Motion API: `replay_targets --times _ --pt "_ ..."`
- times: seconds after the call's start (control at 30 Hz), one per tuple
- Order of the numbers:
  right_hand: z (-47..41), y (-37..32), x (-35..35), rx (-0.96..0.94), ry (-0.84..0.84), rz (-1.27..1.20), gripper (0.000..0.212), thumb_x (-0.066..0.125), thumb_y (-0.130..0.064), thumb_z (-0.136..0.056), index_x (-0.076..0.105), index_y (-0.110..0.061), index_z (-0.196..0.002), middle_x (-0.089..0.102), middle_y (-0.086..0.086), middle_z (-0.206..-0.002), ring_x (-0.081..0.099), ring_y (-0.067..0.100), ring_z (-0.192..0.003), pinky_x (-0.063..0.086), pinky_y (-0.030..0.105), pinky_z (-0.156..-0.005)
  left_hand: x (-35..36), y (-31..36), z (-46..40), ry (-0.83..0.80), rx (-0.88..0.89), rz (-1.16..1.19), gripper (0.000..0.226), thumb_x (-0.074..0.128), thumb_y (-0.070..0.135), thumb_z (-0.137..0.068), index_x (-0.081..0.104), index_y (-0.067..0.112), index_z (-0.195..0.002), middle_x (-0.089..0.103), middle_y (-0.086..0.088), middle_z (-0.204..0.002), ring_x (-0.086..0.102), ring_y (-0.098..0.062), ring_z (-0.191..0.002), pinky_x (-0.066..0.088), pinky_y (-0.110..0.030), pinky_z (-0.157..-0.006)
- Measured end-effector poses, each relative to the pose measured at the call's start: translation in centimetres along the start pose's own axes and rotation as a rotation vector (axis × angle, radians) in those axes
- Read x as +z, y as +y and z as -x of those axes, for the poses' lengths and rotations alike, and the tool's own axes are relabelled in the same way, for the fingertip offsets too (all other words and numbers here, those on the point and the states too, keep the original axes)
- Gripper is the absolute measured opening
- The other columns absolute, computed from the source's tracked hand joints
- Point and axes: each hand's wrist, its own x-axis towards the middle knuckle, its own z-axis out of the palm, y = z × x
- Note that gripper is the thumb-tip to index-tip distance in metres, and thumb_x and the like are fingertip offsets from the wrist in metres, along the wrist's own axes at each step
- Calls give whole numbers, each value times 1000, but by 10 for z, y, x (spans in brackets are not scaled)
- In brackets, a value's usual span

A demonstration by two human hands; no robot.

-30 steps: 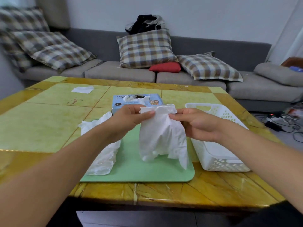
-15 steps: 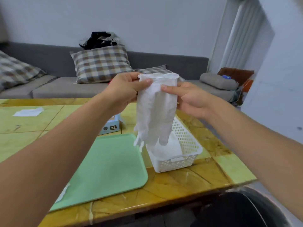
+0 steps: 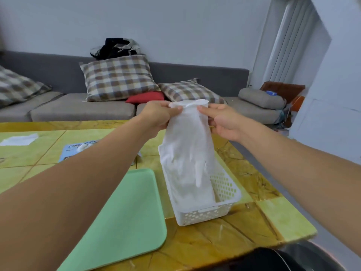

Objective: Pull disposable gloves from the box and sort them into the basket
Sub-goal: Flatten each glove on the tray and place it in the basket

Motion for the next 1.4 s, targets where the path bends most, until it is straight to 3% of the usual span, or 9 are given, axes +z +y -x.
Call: replay_targets --times 0.27,0.47,0.63,0.77,0.9,1.0,1.07,1.2,1.4 --pt "0 44 -21 -178 -55 201 15 71 -13 -92 74 -9 -106 78 4 -99 72 14 -89 59 27 -82 -8 -46 -3 -170 57 -53 8 74 15 -89 78 10 -93 74 -8 -90 66 -18 -82 56 -34 -81" --pt "44 112 -32 -102 -306 626 10 80 -7 -83 75 -11 -90 78 6 -89 69 14 -78 55 31 -80 2 -109 35 -361 154 -597 8 83 16 -81 82 17 -89 76 5 -75 59 -3 -60 49 -19 -63" --pt "56 97 -25 -110 -562 1101 11 81 -17 -80 77 -18 -90 76 -7 -88 70 8 -87 56 32 -83 21 -102 59 -716 213 -958 20 83 21 -82 80 20 -102 76 13 -94 63 9 -75 52 -13 -77" --pt "59 72 -12 187 -767 1225 14 77 -44 -85 78 -29 -84 72 -20 -78 66 -4 -76 51 22 -74 32 -95 71 -903 121 -1114 21 68 26 -93 76 21 -111 75 10 -107 67 -7 -98 54 -28 -92" --pt "48 66 11 3 -595 1224 36 84 -48 -76 70 -31 -105 68 -20 -105 64 8 -103 49 26 -83 17 -88 66 -669 252 -1085 27 70 40 -91 77 20 -108 76 7 -103 69 -9 -96 55 -35 -92" --pt "44 89 39 133 -666 1447 96 87 -45 -72 33 -36 -151 38 -9 -152 44 21 -137 46 39 -105 -1 -91 63 -589 262 -1319 41 68 52 -89 70 27 -121 70 8 -118 61 -14 -110 50 -37 -97" --pt "45 107 53 227 -725 1571 106 81 -39 -80 11 -34 -160 21 -7 -162 36 24 -143 42 42 -110 -17 -94 66 -569 251 -1275 46 60 53 -95 60 30 -135 60 7 -136 53 -16 -125 41 -32 -104" --pt "44 76 73 248 -663 1649 91 76 -52 -83 28 -28 -157 35 -5 -157 42 23 -139 43 41 -108 -86 -94 86 -322 249 -964 43 53 42 -101 52 29 -142 53 11 -141 47 -5 -121 33 -20 -102" --pt "57 22 206 -418 -585 1466 28 69 -39 -92 71 -24 -116 70 -5 -112 64 17 -101 53 36 -89 -239 -112 133 49 32 -1056 16 65 19 -94 73 19 -108 72 3 -103 63 -15 -85 53 -35 -87"
